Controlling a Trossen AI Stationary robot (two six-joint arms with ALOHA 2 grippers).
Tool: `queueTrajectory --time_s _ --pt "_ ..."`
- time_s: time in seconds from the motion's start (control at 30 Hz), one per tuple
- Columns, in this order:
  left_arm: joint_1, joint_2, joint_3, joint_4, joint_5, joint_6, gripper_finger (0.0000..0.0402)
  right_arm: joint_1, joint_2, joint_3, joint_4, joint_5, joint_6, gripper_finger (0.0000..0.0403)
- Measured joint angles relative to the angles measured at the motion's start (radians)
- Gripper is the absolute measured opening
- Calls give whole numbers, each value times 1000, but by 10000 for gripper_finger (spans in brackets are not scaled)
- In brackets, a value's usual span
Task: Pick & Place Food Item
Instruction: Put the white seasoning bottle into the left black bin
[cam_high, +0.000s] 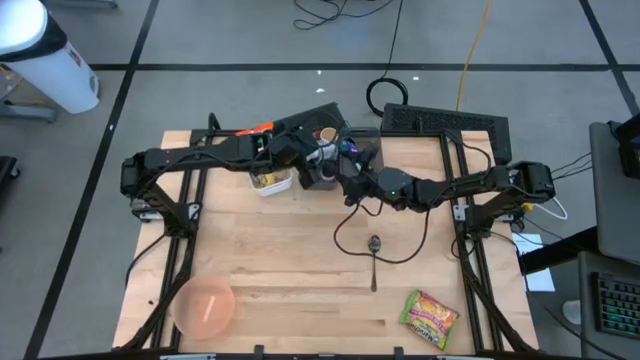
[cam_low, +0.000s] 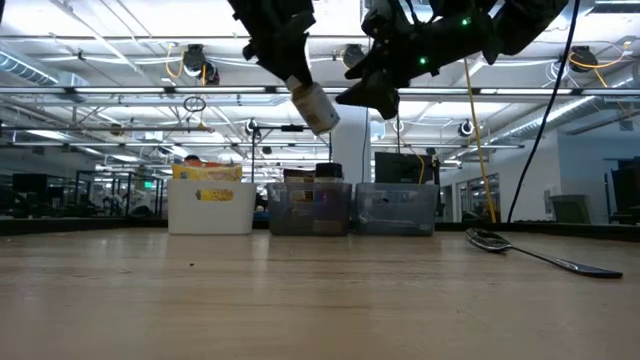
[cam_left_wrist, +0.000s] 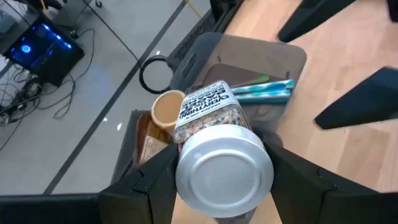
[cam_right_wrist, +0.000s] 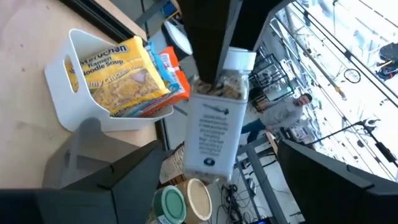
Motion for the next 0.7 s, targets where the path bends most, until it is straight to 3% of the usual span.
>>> queueTrajectory --time_s 0.17,0.37,0.57,0.7 --pt "12 -14 1 -31 6 21 210 -10 -19 0 -4 7 0 308" --pt "27 -16 1 -76 32 24 210 -19 -103 0 -77 93 19 309" --pt "32 -16 1 -103 38 25 210 -19 -252 -1 -285 93 188 309" --pt "44 -16 1 -131 73 30 210 -19 -342 -1 -457 -1 365 309"
